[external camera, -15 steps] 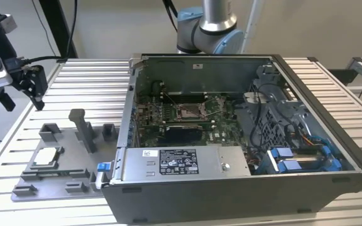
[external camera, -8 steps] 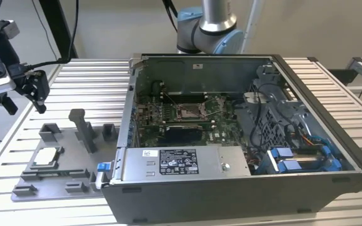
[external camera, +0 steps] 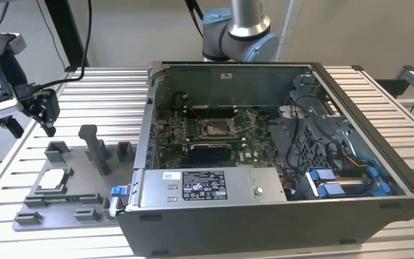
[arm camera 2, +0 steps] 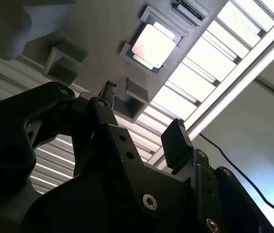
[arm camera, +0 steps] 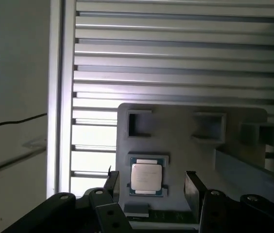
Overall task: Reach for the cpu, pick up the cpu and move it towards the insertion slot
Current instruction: 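Pick up the cpu and move it towards the insertion slot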
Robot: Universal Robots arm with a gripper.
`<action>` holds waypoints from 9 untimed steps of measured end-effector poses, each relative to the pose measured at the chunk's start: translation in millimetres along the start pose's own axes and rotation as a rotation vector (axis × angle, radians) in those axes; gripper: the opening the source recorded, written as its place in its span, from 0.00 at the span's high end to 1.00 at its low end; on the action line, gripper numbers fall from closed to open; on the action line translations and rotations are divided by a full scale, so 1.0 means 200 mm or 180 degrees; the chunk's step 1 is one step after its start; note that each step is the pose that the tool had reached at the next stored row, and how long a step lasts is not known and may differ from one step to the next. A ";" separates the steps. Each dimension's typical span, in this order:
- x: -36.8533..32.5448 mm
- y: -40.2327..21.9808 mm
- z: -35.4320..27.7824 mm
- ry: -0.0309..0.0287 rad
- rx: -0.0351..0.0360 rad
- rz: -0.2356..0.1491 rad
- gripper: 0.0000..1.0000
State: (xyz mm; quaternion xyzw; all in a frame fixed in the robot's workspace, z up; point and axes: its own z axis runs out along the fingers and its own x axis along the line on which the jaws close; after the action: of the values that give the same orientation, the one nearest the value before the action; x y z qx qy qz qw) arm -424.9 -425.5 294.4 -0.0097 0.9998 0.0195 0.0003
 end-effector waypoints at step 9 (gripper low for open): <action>0.000 -0.028 0.082 -0.0001 0.0000 0.0027 0.00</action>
State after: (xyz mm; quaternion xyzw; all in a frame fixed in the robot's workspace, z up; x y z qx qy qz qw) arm -424.9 -430.5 277.9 -0.0055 0.9998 0.0195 0.0004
